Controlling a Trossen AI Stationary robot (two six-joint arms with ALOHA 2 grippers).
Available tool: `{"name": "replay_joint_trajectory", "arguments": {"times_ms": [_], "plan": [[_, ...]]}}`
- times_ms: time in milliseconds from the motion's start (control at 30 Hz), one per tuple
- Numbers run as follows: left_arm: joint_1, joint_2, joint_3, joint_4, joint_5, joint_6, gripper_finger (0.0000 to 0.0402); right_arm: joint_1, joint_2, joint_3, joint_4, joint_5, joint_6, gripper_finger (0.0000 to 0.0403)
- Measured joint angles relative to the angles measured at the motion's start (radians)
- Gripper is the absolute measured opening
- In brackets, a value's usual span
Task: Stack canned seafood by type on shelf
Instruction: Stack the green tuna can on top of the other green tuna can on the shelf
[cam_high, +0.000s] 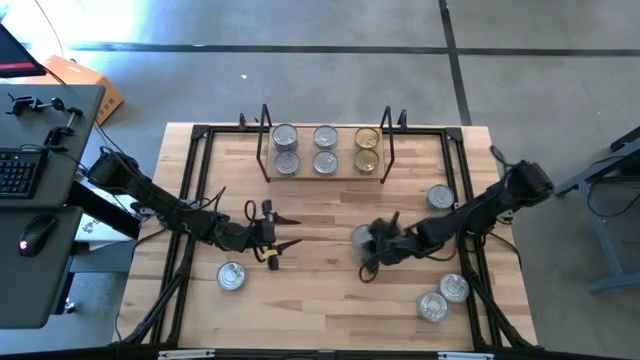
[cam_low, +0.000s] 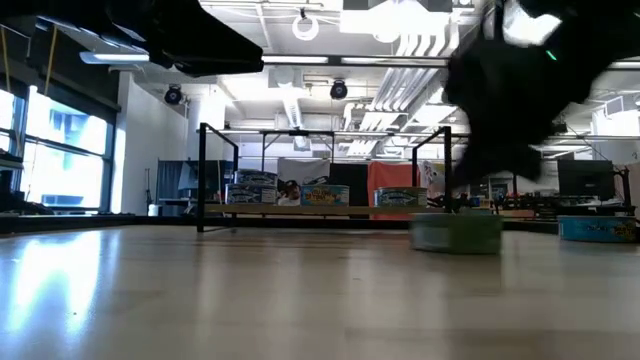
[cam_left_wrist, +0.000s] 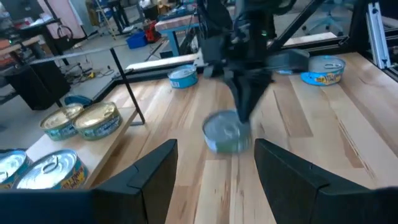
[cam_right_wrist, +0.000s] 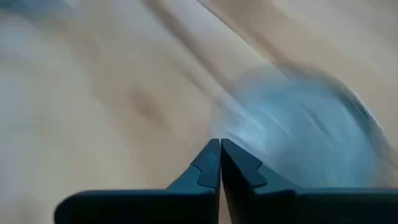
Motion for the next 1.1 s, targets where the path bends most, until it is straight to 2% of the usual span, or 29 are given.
{"name": "replay_joint_trajectory", "arguments": {"times_ms": [67, 133, 233, 300, 367, 533, 600, 700, 800, 867, 1033, 1100], "plan": [[0.000, 0.000, 0.000, 0.008, 0.006, 0.010, 0.0204, -0.001, 0.044, 0.020, 0.267, 0.054, -0.177, 0.0008], [0.000, 0.000, 0.000, 0.012, 0.032, 0.010, 0.0204, -0.001, 0.069, 0.047, 0.443, 0.098, -0.353, 0.0010], [-0.004, 0.000, 0.000, 0.009, 0.108, 0.010, 0.0204, -0.001, 0.069, 0.100, 0.496, 0.119, -0.523, 0.0011], [-0.009, 0.000, 0.000, 0.004, 0.172, 0.009, 0.0204, -0.001, 0.050, 0.137, 0.394, 0.119, -0.553, 0.0012], [-0.007, 0.009, 0.001, 0.008, 0.233, 0.013, 0.0204, -0.001, 0.025, 0.171, 0.185, 0.118, -0.509, 0.0012], [0.019, 0.097, 0.002, 0.071, 0.303, 0.038, 0.0204, -0.002, 0.009, 0.222, -0.413, 0.124, -0.145, 0.0012], [0.027, 0.150, 0.006, 0.119, 0.303, 0.032, 0.0204, -0.003, 0.018, 0.209, -0.519, 0.133, 0.006, 0.0012], [0.032, 0.220, 0.023, 0.163, 0.302, 0.030, 0.0204, -0.003, 0.044, 0.162, -0.534, 0.104, 0.132, 0.0012], [0.026, 0.250, 0.047, 0.166, 0.299, 0.034, 0.0204, -0.002, 0.085, 0.131, -0.401, 0.024, 0.148, 0.0012], [0.019, 0.247, 0.058, 0.157, 0.299, 0.063, 0.0204, -0.002, 0.126, 0.125, -0.251, -0.016, 0.097, 0.0012], [0.001, 0.198, 0.060, 0.146, 0.299, 0.099, 0.0204, -0.002, 0.219, 0.127, 0.331, -0.073, -0.215, 0.0012], [-0.006, 0.181, 0.060, 0.127, 0.299, 0.099, 0.0204, 0.000, 0.238, 0.127, 0.484, -0.086, -0.346, 0.0012]]}}
